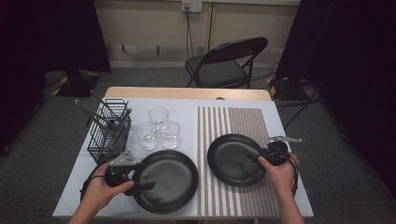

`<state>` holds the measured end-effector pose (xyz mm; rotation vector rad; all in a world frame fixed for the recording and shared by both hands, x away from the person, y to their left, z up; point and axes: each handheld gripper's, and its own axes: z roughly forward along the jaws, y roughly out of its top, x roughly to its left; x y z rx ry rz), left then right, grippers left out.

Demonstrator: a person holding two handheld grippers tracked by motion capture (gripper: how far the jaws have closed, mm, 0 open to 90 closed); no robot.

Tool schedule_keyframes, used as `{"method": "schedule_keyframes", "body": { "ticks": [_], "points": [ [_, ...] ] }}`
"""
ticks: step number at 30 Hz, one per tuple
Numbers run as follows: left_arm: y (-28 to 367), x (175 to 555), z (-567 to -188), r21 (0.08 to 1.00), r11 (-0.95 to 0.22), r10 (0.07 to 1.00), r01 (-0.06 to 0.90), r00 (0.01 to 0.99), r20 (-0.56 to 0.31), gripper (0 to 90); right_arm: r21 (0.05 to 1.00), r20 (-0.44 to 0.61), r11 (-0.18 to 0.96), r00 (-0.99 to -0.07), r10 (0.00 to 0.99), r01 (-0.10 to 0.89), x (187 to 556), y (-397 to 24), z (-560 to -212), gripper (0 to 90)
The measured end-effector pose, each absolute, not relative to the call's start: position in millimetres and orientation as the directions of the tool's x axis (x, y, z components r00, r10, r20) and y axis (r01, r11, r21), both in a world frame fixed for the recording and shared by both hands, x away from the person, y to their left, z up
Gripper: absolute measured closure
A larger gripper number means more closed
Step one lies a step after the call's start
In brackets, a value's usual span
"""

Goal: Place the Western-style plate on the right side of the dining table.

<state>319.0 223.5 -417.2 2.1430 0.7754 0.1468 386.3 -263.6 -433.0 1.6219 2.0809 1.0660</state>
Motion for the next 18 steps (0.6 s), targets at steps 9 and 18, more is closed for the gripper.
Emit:
{"method": "schedule_keyframes", "body": {
  "ticks": [9,18],
  "points": [
    [232,319,-413,0.740,-0.462,0.593,0.489,0.791,-0.152,16.9,0.714,0.211,0.093,-0.340,0.916,0.694,388,-257,-431,23.6],
    [240,319,-411,0.744,-0.449,0.610,0.494,0.778,-0.149,17.0,0.699,0.230,0.111,-0.368,0.901,0.706,390,-251,-430,21.2]
  ]
}}
